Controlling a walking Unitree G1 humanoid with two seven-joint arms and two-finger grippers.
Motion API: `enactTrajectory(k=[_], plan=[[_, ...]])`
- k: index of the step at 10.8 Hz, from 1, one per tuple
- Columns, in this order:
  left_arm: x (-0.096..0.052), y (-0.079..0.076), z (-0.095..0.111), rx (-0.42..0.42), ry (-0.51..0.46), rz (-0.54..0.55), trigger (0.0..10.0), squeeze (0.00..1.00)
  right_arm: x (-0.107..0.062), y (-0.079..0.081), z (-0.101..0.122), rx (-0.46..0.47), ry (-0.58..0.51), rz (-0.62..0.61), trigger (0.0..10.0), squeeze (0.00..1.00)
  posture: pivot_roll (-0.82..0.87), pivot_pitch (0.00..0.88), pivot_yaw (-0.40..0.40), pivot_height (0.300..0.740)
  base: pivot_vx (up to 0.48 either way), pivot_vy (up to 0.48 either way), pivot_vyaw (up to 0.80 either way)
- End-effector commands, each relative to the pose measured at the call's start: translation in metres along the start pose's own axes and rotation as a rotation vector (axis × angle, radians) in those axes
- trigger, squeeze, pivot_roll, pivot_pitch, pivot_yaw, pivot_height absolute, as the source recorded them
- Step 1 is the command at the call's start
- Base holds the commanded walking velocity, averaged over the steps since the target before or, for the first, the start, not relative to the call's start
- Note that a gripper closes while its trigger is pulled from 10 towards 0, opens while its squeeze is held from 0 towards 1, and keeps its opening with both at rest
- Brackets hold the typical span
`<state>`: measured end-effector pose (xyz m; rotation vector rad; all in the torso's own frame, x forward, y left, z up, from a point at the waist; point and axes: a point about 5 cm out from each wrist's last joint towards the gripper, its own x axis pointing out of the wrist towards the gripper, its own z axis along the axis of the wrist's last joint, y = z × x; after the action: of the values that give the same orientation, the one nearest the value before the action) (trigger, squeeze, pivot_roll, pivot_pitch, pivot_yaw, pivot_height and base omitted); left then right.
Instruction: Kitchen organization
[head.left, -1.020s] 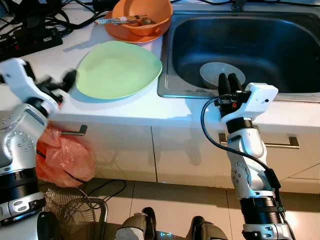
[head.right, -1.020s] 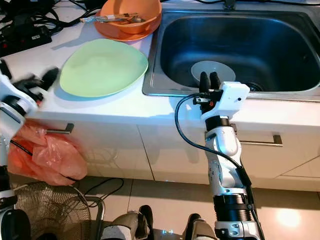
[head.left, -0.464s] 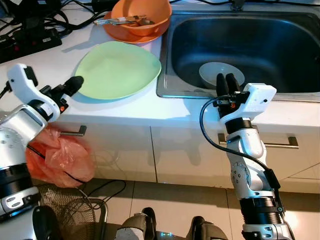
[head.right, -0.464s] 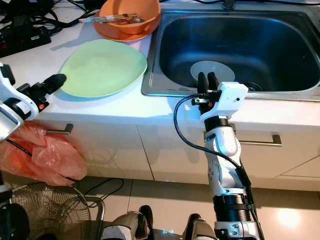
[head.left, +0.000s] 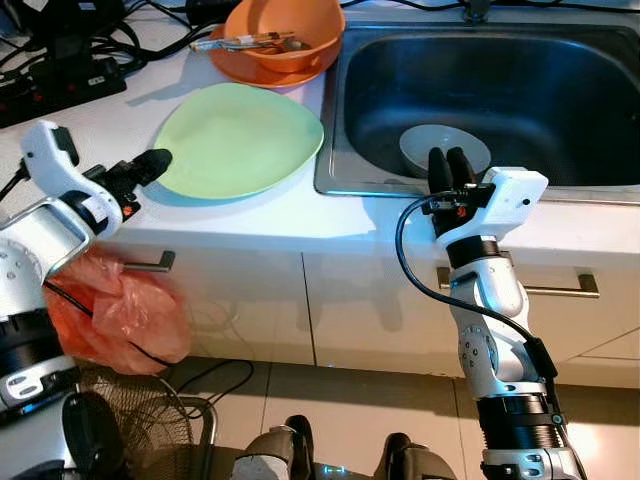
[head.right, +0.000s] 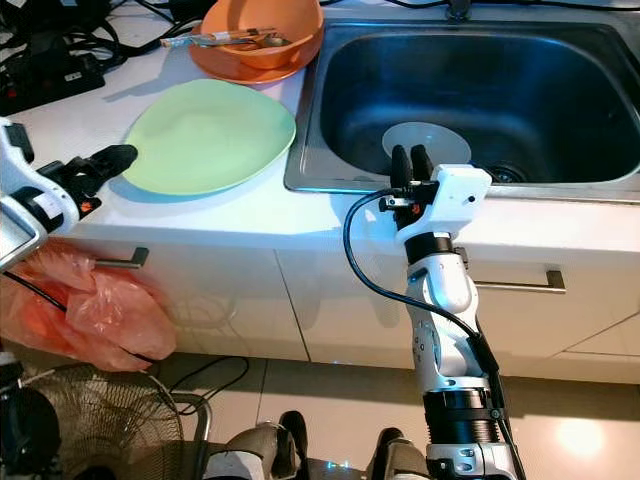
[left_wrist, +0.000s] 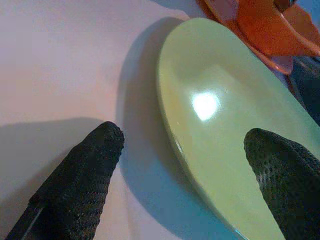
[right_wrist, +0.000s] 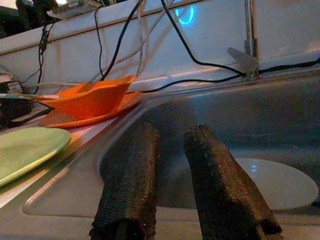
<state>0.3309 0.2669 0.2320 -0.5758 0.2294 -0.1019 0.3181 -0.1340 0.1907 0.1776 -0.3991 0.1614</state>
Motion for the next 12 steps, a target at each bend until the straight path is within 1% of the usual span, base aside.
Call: enactTrajectory(k=[1,5,8,9,10,12], plan=[[0.002,0.001,-0.006,-0.007,0.049,-0.003,10.0,0.00,-0.005,0.002,-0.004,0.008,0.024,0.005,10.0,0.00,0.11,0.187,0.117,0.740,0.000,0.000,0.00],[0.017,-0.015,-0.019,-0.021,0.099,-0.041,10.0,0.00,-0.006,0.003,-0.004,0.012,0.024,0.006,10.0,0.00,0.10,0.194,0.127,0.740,0.000,0.000,0.00],[0.025,-0.022,-0.028,-0.032,0.102,-0.050,10.0,0.00,-0.006,0.003,-0.003,0.012,0.027,0.010,10.0,0.00,0.10,0.202,0.125,0.740,0.000,0.000,0.00],[0.028,-0.024,-0.031,-0.038,0.096,-0.050,4.3,0.00,-0.006,0.004,-0.003,0.012,0.028,0.010,10.0,0.00,0.09,0.204,0.125,0.740,0.000,0.000,0.00],[0.029,-0.026,-0.034,-0.037,0.097,-0.054,0.0,0.00,-0.006,0.003,-0.003,0.012,0.028,0.010,10.0,0.00,0.09,0.206,0.123,0.740,0.000,0.000,0.00],[0.030,-0.028,-0.035,-0.035,0.091,-0.060,0.0,0.00,-0.006,0.003,-0.003,0.011,0.032,0.009,10.0,0.00,0.10,0.211,0.121,0.740,0.000,0.000,0.00]])
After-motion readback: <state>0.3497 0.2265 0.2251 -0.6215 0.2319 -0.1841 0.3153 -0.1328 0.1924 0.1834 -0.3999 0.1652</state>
